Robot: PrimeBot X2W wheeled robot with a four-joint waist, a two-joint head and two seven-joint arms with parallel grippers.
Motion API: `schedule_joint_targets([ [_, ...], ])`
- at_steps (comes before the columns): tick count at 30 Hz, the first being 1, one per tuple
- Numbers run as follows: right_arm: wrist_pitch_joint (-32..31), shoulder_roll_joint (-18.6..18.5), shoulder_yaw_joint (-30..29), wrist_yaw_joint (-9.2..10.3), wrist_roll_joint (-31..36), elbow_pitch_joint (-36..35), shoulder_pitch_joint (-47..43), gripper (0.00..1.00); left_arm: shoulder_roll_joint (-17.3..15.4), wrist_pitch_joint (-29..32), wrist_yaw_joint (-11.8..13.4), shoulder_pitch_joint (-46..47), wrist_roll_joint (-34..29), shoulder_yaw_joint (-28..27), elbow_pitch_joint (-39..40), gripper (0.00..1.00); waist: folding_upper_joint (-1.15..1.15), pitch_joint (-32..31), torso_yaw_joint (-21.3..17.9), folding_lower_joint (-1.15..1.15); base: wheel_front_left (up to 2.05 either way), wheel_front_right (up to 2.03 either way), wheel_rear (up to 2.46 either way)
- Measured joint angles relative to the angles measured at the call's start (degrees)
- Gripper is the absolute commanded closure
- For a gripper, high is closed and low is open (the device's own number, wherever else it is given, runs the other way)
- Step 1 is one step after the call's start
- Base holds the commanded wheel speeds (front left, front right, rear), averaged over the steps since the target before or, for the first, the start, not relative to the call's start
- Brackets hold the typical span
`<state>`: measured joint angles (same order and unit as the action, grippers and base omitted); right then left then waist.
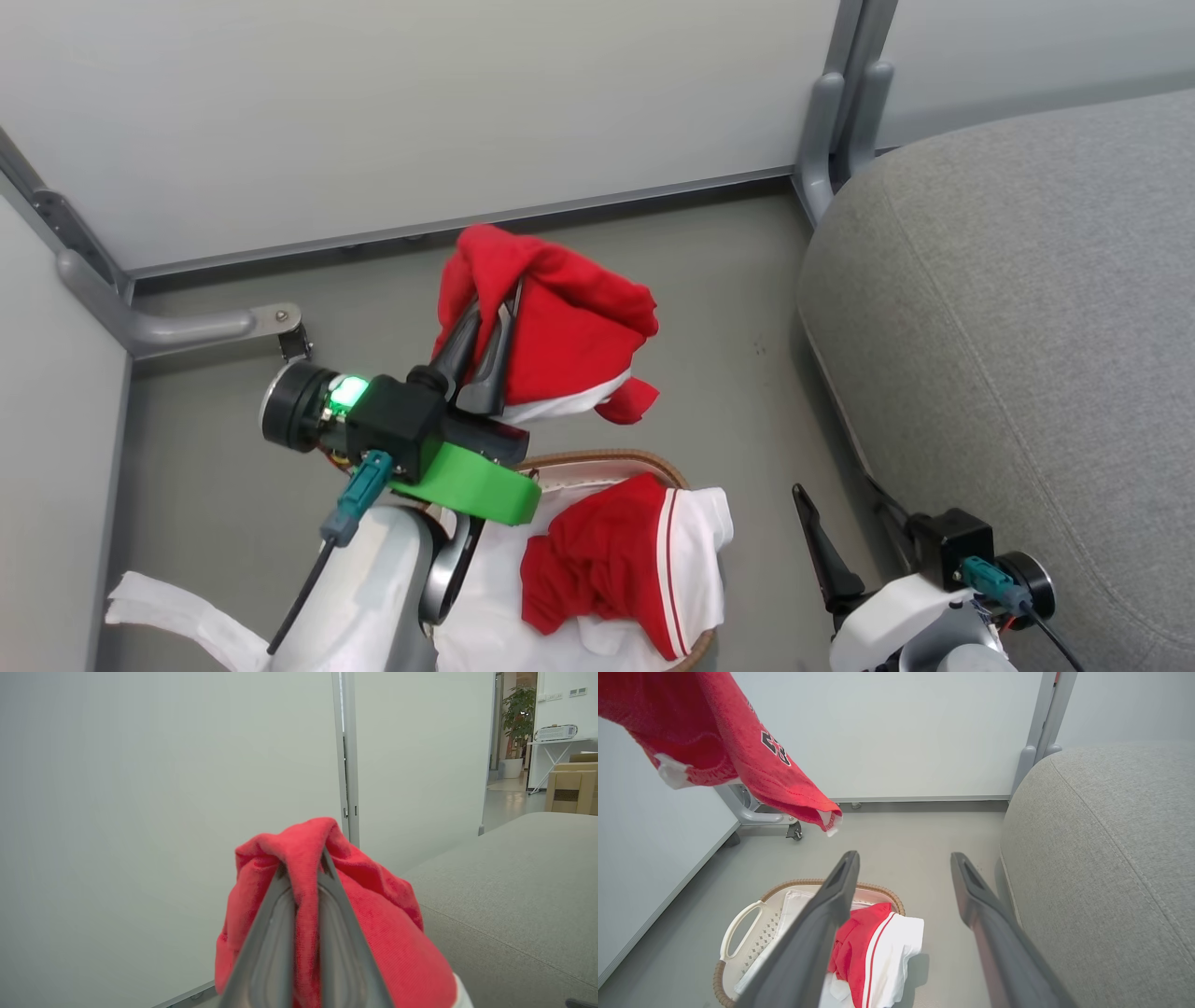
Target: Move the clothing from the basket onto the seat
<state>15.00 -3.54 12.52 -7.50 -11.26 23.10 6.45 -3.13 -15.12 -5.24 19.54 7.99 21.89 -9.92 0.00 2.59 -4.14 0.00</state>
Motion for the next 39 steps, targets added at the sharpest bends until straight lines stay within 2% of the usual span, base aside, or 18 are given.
schedule_joint_targets([
  [10,0.0,0.2,1.9,0.0,0.2,-0.7,0.2,0.0,0.2,0.0,-0.1,1.1,1.4,0.7,3.8,1.0,0.0,-0.4,-0.5,0.0,0.0,0.0,0.0],
  [22,0.0,-1.3,16.6,-0.01,-1.4,-2.6,13.6,0.0,0.3,0.0,0.6,1.5,3.6,4.4,4.5,1.0,0.0,0.7,1.2,0.0,0.0,0.0,0.0],
  [28,0.1,-1.5,21.7,-0.01,-2.0,-1.3,19.8,0.0,0.3,0.0,0.8,1.8,4.7,6.4,4.4,1.0,0.0,1.1,2.7,0.0,0.0,0.0,0.0],
  [39,0.1,-0.6,20.7,0.0,-0.1,1.6,25.6,0.0,0.3,0.0,0.9,2.6,6.6,11.8,4.3,1.0,0.0,1.5,5.9,0.0,0.0,0.0,0.0],
])
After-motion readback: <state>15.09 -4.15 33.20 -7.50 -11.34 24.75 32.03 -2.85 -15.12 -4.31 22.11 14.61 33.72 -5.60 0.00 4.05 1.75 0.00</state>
